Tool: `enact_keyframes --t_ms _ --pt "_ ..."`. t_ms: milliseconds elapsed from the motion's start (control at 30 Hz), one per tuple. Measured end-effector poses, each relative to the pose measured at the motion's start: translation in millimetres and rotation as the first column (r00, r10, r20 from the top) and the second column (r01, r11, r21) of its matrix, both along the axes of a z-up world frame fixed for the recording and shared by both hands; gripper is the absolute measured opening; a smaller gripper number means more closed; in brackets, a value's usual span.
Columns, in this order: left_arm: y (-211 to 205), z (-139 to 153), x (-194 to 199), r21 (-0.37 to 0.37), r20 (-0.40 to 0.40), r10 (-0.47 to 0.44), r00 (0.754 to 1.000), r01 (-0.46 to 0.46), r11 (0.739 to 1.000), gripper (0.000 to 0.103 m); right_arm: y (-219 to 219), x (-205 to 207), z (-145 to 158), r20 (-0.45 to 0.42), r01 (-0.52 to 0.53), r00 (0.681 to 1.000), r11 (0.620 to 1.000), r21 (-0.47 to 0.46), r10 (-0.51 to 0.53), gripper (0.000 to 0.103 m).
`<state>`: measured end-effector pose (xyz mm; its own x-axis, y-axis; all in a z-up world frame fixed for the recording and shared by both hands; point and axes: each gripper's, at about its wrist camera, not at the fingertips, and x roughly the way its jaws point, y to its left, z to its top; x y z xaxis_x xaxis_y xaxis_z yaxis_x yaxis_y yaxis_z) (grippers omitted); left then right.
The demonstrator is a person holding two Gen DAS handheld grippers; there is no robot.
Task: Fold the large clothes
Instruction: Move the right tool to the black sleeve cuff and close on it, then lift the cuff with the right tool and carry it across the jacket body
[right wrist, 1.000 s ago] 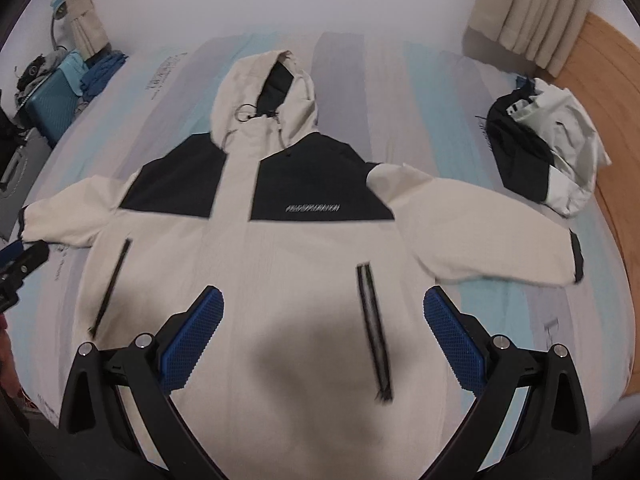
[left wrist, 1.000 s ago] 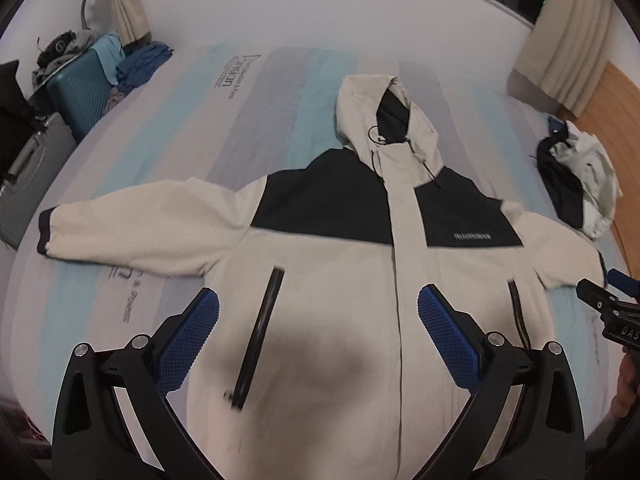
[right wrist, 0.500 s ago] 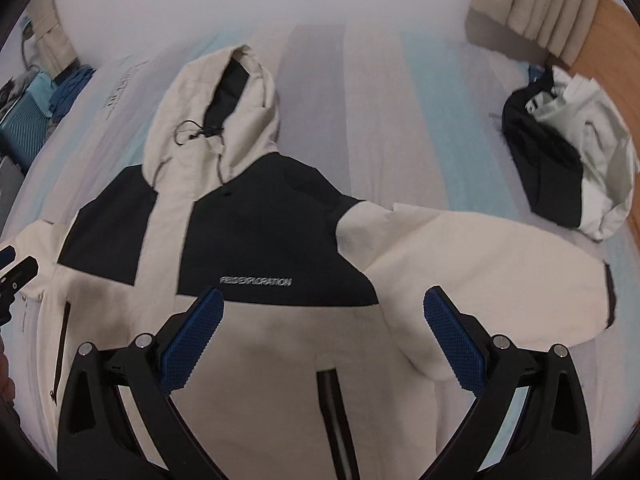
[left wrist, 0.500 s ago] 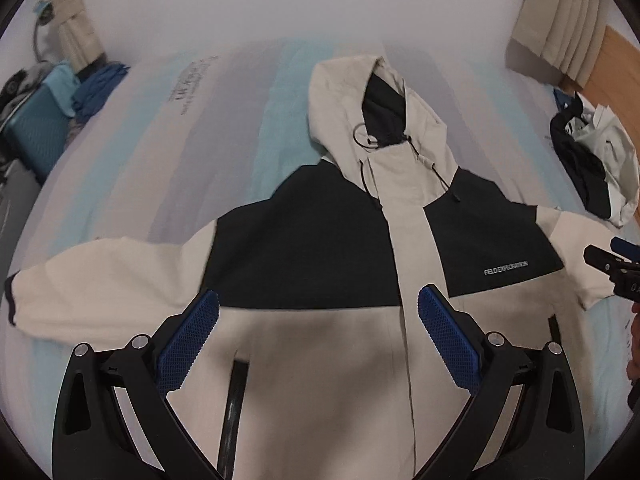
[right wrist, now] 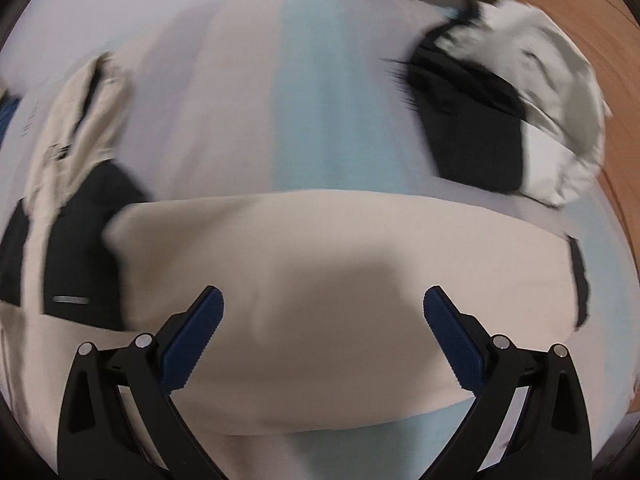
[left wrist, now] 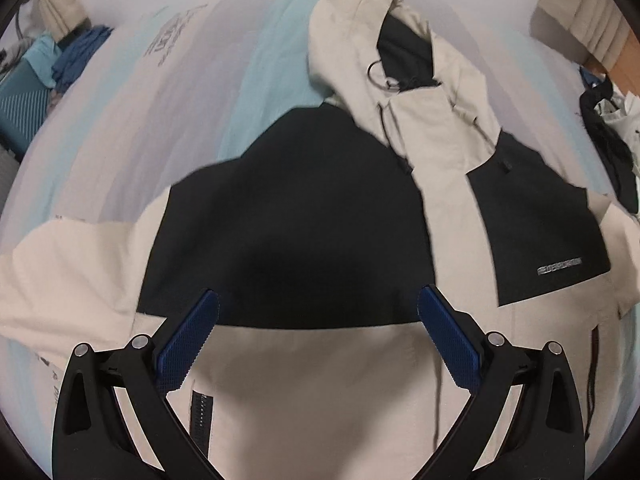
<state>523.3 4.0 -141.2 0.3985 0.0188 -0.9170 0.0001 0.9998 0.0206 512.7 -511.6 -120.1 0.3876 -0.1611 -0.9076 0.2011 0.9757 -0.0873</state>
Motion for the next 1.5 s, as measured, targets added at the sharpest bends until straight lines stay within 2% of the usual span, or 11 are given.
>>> enact_keyframes --t_ms 267,400,600,800,967,1133,1200,1267,1333,1500 --pt "-6 -30 9 0.016 -0.092 -0.028 0.995 0.030 0.999 0.097 -130 -24 -13 -0.047 0.090 0.995 0.995 -0.045 -0.092 0.096" --pt "-11 -32 15 0.022 -0.097 -0.028 0.995 0.030 0.999 0.097 -183 -36 -18 -0.059 0.126 0.990 0.989 -0.073 -0.130 0.096" --pt "-21 -32 25 0.043 -0.098 -0.034 0.995 0.038 0.998 0.097 -244 -53 -24 -0.070 0.200 0.977 0.979 -0.036 -0.202 0.096" --pt "-35 -30 28 0.035 -0.100 -0.050 0.994 0.054 0.998 0.097 -276 -59 -36 -0.100 0.199 0.975 0.980 0.014 -0.197 0.096" --pt "-37 -35 30 0.034 -0.119 -0.016 0.993 0.021 0.999 0.097 -303 -59 -59 -0.131 0.235 0.967 0.960 0.149 -0.216 0.087" --pt "-37 -36 19 0.035 -0.130 0.006 0.992 -0.002 0.999 0.097 -317 -64 -71 -0.129 0.247 0.967 0.934 0.257 -0.220 0.087" --pt "-36 -39 17 0.039 -0.138 0.016 0.990 -0.011 0.999 0.097 -318 -66 -68 -0.121 0.242 0.969 0.931 0.274 -0.217 0.082" --pt "-34 -40 18 0.036 -0.142 0.031 0.989 -0.026 0.999 0.097 -316 -68 -63 -0.110 0.223 0.974 0.932 0.287 -0.200 0.063" --pt "-34 -39 18 0.035 -0.144 0.044 0.989 -0.039 0.999 0.097 -309 -67 -57 -0.106 0.188 0.981 0.943 0.274 -0.165 0.053" --pt "-42 -36 18 0.037 -0.139 0.039 0.990 -0.035 0.999 0.097 -307 -62 -62 -0.129 0.195 0.977 0.951 0.242 -0.168 0.055"
